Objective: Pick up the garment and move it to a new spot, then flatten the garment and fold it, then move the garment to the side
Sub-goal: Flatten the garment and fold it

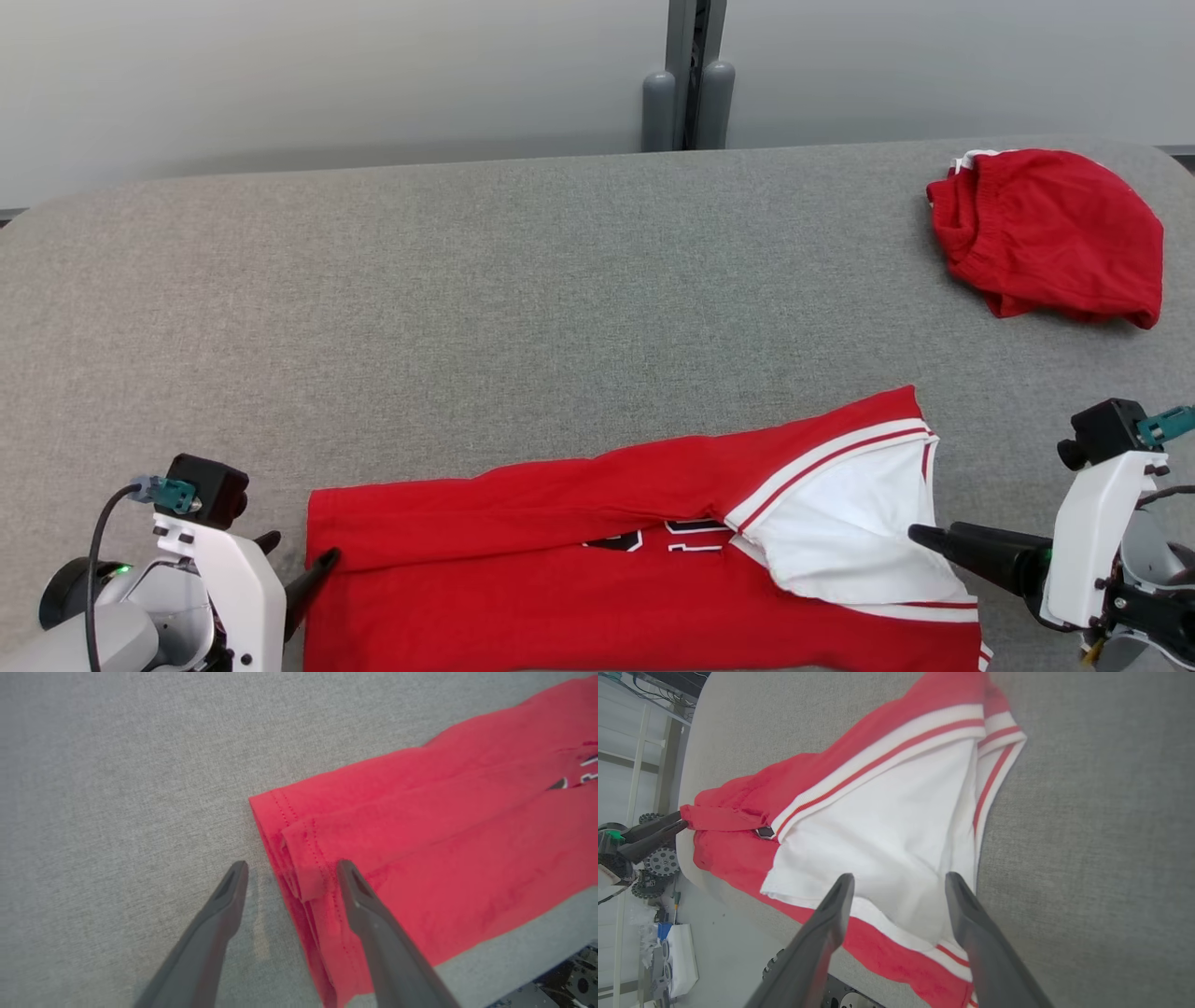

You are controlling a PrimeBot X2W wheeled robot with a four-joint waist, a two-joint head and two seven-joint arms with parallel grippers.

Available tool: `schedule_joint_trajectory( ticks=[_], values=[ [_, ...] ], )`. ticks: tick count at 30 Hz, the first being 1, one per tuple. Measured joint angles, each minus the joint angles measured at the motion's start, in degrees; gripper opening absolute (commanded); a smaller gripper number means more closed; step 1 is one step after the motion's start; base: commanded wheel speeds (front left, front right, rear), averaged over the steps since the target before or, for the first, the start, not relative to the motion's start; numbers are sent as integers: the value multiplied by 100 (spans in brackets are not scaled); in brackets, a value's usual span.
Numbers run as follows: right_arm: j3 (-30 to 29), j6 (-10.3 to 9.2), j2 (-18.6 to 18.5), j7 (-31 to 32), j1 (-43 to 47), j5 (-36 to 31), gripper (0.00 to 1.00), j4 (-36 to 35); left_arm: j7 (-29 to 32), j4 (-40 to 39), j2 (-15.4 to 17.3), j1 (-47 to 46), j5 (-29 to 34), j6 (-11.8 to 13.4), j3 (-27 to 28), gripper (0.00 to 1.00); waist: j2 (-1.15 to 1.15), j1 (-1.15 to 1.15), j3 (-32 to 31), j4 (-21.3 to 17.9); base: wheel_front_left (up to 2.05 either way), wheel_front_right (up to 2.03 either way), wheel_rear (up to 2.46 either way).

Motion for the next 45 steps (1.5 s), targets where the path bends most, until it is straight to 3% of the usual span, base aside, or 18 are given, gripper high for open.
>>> schedule_joint_trajectory(
  ticks=[6, 17, 21, 28, 37, 45],
  values=[
    [-94, 0, -57, 7, 260, 9, 100, -147, -4, -301, 245, 53, -64, 177, 56, 100, 0, 0, -130, 10, 0, 0, 0],
    [-708, 0, -37, -1102, 587, -539, 100, -288, -889, -1043, 485, 214, -44, 888, 521, 100, 0, 0, -204, 24, 0, 0, 0],
    [-1156, -5, 148, -1563, 699, -811, 100, 214, -1362, -1243, 461, 408, -96, 1180, 736, 100, 0, 0, -211, 21, 0, 0, 0],
    [-1722, -4, 851, -1948, 920, -1343, 100, 626, -2117, -1323, 265, 747, -141, 1516, 1120, 100, 0, 0, -167, 46, 0, 0, 0],
    [-2121, -4, 1661, -1516, 1061, -2051, 100, 1067, -2282, -1244, -129, 1179, 71, 1552, 1670, 100, 0, 0, -178, 107, 0, 0, 0],
    [-2774, -4, 2256, -1057, 927, -2945, 100, 1979, -2295, -1148, -383, 1362, 275, 1361, 1881, 100, 0, 0, -204, 218, 0, 0, 0]
  ],
)
